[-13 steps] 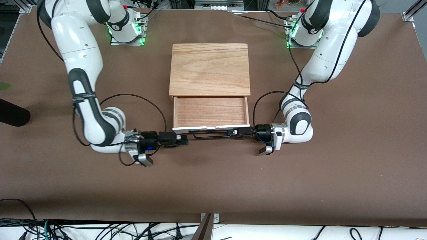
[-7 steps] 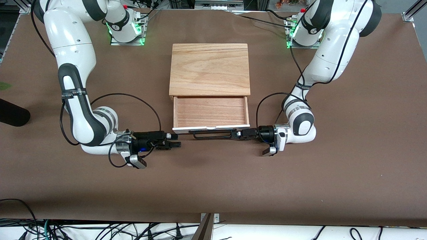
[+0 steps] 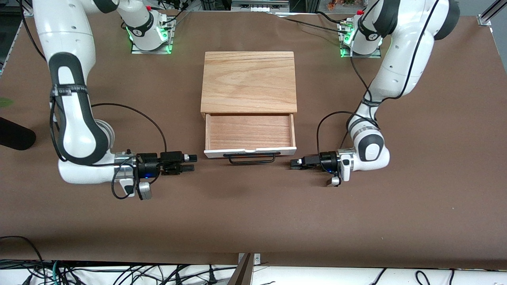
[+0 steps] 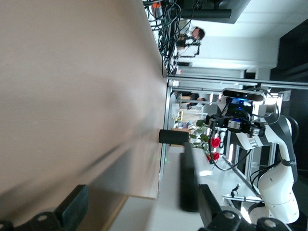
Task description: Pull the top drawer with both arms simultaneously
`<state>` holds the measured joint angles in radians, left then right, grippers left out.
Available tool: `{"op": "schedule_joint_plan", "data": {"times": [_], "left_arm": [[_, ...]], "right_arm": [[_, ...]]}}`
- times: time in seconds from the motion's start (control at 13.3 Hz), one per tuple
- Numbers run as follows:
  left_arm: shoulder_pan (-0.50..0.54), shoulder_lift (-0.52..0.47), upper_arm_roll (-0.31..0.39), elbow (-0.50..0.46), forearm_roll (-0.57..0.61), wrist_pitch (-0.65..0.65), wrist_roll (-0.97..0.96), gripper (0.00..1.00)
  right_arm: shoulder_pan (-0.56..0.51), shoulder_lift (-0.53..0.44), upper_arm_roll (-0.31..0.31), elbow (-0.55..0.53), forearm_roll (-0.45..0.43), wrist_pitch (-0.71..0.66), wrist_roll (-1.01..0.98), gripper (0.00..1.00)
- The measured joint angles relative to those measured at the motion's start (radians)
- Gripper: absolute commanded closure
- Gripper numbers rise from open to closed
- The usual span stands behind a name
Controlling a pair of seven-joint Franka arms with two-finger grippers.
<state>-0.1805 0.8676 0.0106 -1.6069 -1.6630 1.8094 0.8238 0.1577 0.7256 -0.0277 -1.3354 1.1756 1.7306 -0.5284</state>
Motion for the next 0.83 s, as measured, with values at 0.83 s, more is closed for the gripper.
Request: {"op": "schedule_joint_plan", "data": {"times": [0.83], "left_arm": [[0.108,-0.642,0.002,-0.22,0.841,0.028,-0.589,0.0]], "right_arm": [[0.028,-0.295,-0.001,0.004,-1.063,-0.143,0.288,0.0]]}}
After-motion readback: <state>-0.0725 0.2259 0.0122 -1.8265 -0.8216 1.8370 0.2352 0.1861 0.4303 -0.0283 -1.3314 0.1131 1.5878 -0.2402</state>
